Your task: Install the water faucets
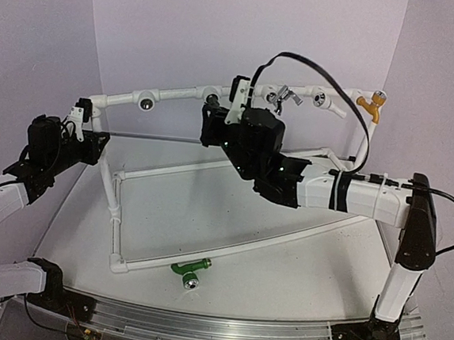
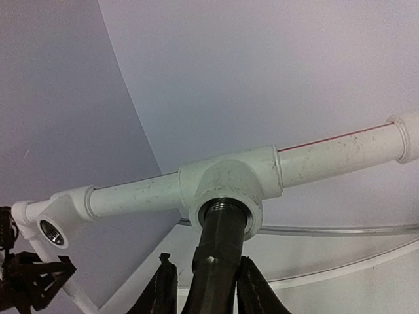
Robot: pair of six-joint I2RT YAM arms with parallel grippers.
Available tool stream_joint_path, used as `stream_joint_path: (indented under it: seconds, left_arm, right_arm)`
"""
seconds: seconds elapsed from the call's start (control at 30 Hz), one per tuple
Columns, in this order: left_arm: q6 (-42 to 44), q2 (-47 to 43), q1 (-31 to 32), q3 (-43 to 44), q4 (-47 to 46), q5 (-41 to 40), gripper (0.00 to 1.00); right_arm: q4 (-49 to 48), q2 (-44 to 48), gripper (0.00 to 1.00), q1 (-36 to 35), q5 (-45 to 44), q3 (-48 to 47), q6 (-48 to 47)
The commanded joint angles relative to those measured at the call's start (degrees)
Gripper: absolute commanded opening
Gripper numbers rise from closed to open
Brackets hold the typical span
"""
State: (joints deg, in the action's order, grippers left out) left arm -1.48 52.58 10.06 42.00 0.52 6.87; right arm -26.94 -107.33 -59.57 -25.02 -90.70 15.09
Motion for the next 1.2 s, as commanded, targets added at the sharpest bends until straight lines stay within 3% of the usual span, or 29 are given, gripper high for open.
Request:
stream_joint_path:
  seconds: [0.0,0.13,0.3,0.4,0.53,0.6,0.7,0.83,0.93,1.0,1.17]
  left_arm:
    - [-4.7,0.2,-2.2,1.3,3.8,1.1,0.00]
    - [-4.6,-0.1,-2.2,1.3,3.8,0.9,0.00]
    - [-4.6,-0.6,-2.2,1.1,3.8,0.2,0.00]
    - [-4.5,-0.6,-2.2,1.1,3.8,-1.3,0.00]
    - [-4.6,-0.6,-2.2,1.0,3.8,-2.9,0.00]
    - [-4.6,-0.6,-2.2,1.1,3.8,-2.7,0.00]
    - [-4.6,-0.5,-2.2,1.2,3.8,-2.2,0.00]
    - [-4.5,-0.6,-2.2,1.2,3.9,-2.2,0.00]
    - [-4.5,-0.5,-2.2,1.1,3.9,-2.1,0.00]
    - [-4.5,-0.5,-2.2,1.0,3.9,-2.0,0.00]
    - [-4.5,-0.5,-2.2,1.1,3.9,-1.9,0.00]
  right_arm:
    - [-6.2,6.8,0.12,4.4,7.7,1.8,28.0]
    - [-0.8,9.3,0.43,4.3,8.7,3.2,21.2]
    - [7.1,13.8,0.69,4.4,15.1,5.2,9.2]
    - [16.6,16.4,0.76,4.2,21.0,3.9,-1.7]
    - [28.1,20.8,0.86,3.1,30.9,3.3,-25.6]
    - [34.7,22.2,0.90,1.3,32.5,2.7,-41.2]
    - [40.9,22.5,0.97,-3.4,24.7,2.2,-64.6]
    - [40.6,18.7,0.98,-6.6,7.2,1.0,-90.8]
    - [32.3,15.6,0.98,-6.6,-1.7,3.2,-110.1]
    - [24.8,13.9,0.98,-6.6,-4.0,3.8,-118.9]
    - [18.7,10.6,0.98,-6.6,-3.5,1.3,-129.3]
